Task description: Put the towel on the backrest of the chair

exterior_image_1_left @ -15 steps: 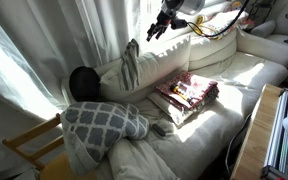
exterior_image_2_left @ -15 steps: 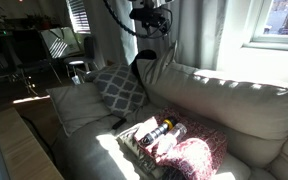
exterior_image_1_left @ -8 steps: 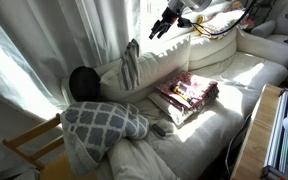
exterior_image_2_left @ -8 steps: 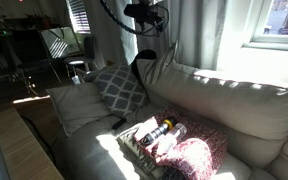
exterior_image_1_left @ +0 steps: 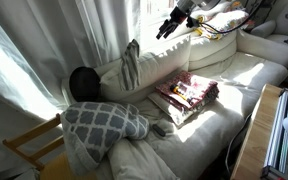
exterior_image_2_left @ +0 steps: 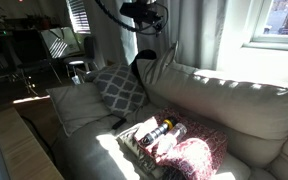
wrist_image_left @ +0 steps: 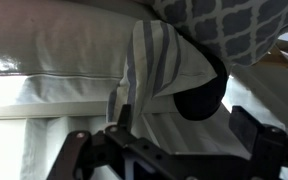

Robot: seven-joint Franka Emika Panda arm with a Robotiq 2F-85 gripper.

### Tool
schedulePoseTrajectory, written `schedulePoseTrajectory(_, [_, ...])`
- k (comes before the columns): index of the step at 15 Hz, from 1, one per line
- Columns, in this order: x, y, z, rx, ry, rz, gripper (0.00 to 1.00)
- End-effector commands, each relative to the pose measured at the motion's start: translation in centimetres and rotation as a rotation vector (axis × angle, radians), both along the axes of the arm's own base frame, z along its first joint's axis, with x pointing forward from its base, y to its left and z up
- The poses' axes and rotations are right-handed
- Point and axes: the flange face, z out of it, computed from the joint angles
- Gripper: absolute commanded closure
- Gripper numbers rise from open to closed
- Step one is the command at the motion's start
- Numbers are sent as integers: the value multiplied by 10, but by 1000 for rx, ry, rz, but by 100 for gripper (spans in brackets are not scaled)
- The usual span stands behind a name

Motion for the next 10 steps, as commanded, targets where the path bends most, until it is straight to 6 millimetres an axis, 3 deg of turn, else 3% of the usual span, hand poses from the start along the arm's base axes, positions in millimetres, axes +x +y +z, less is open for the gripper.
schedulePoseTrajectory(1, [-30,-10,4,-18,-4,-5,0])
schedulePoseTrajectory(2, [-10,-7,1,-7,-1,-5,0])
schedulePoseTrajectory(10, [-20,-10,5,-18,-2,-8,0])
